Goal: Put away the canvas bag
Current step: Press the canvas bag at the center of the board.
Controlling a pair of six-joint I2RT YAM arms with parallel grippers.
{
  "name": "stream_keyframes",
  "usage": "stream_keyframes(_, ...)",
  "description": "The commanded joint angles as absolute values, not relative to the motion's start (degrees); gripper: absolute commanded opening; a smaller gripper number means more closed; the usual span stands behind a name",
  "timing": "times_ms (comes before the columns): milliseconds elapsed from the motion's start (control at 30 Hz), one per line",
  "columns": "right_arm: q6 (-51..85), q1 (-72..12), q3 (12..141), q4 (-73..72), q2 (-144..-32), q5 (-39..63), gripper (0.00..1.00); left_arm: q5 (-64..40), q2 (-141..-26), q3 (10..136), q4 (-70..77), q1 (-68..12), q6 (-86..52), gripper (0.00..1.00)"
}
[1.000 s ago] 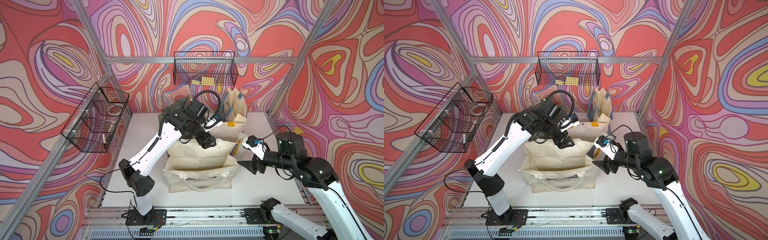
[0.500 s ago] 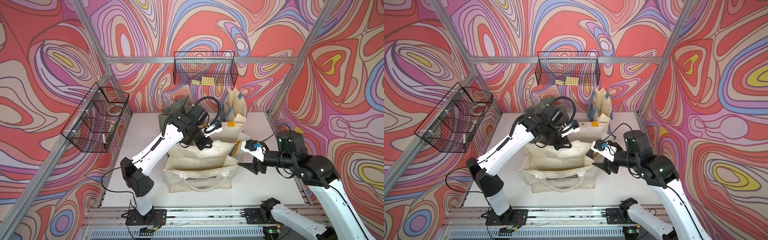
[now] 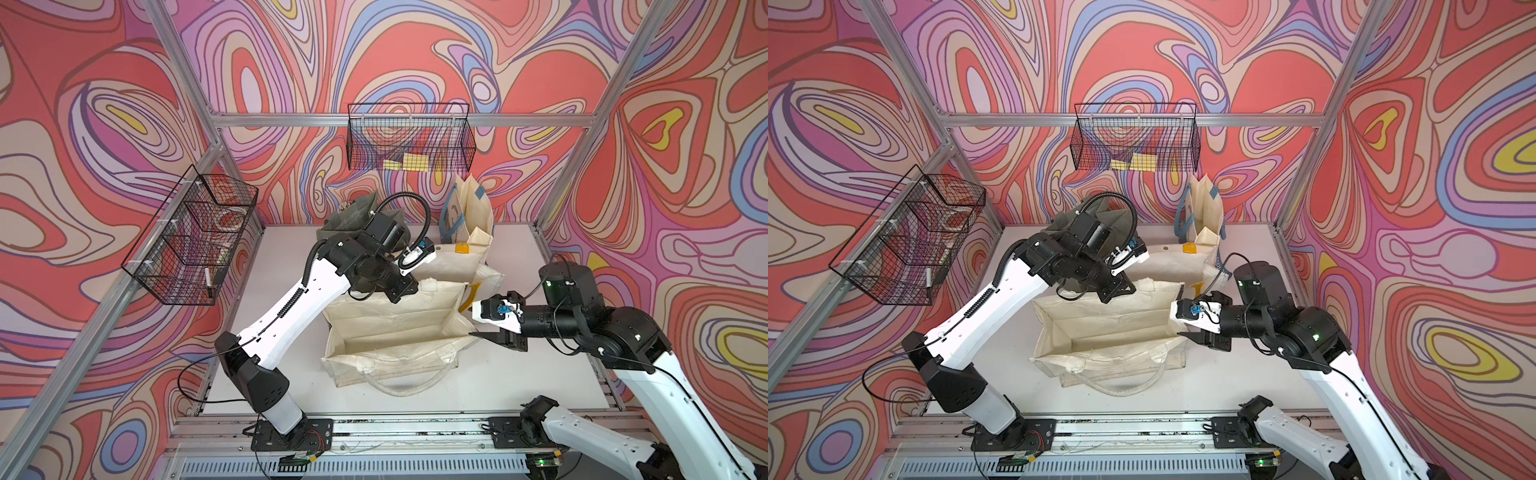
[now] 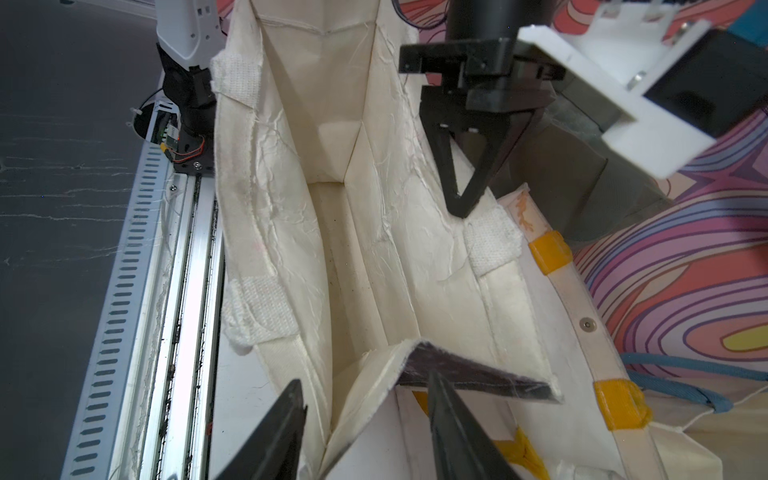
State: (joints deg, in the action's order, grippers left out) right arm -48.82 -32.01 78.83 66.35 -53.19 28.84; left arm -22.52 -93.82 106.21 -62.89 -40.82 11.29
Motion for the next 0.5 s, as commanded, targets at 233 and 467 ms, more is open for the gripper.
stream_keyframes(233,-56.8,-36.0,74.3,62.6,-51.9,29.0,0.57,-21.0,-92.2,105.1,-64.0,-37.0,10.3,0.0)
stream_keyframes(467,-57.7,-40.4,71.5,58.4,-52.4,26.8,0.56,-24.5,-93.1,105.8,-63.4,-36.6,9.6,0.01)
